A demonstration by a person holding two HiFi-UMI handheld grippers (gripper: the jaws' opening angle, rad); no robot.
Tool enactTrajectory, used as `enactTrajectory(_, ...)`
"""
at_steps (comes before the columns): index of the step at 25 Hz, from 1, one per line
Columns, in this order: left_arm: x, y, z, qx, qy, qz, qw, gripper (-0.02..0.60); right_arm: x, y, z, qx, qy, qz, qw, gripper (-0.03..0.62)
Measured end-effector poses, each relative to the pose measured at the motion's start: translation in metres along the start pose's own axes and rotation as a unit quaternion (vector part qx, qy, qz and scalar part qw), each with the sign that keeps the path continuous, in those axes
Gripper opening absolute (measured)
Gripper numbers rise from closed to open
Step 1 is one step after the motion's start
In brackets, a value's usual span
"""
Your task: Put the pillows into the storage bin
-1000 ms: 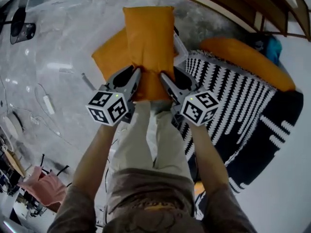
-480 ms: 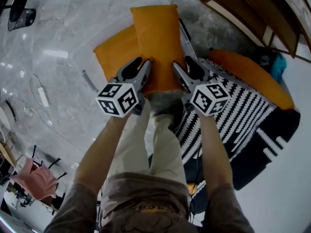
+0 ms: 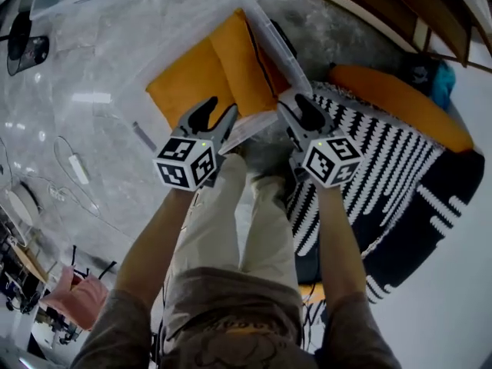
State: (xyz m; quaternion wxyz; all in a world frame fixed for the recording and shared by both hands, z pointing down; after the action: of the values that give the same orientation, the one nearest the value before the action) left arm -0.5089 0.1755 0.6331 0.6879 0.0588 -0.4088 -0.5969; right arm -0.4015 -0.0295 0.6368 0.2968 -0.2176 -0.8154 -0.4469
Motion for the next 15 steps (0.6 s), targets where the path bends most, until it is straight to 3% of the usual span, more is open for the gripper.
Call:
enactTrajectory(4, -0.015, -0.035, -0.034, 0.038, 0.029, 0.016, 0.9987, 0.179, -0.049, -0.019, 0.013, 0.035, 0.012, -0.035, 0.999, 0.212)
enactTrajectory(8, -0.036, -0.084, -0.098, 0.084, 0.062, 0.019, 0.9944, 0.179, -0.127, -0.048, 0.029, 0.056, 0.036, -0.079, 0.995, 0.213)
enactTrajectory(12, -0.066, -0.123, -0.179, 0.141, 0.109, 0.035, 0.9833, 0.181, -0.220, -0.073, 0.056, 0.090, 0.069, -0.120, 0.986, 0.213)
enactTrajectory(15, -0.074, -0.140, -0.246, 0.175, 0.166, 0.046, 0.9693, 0.184, -0.293, -0.082, 0.067, 0.104, 0.104, -0.162, 0.976, 0.213)
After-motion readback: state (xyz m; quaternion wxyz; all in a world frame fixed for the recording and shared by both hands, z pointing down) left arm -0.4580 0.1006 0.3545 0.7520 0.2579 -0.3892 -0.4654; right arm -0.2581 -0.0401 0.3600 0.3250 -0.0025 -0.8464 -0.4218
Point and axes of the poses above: the fingertips, and each gripper's own axes: x forward along the fingers, z to its left, y out of its underside, the point moved 8 cm from there along -x, backward along the fingers, and after that the axes turned 11 degrees about y, right-handed, at the moved point
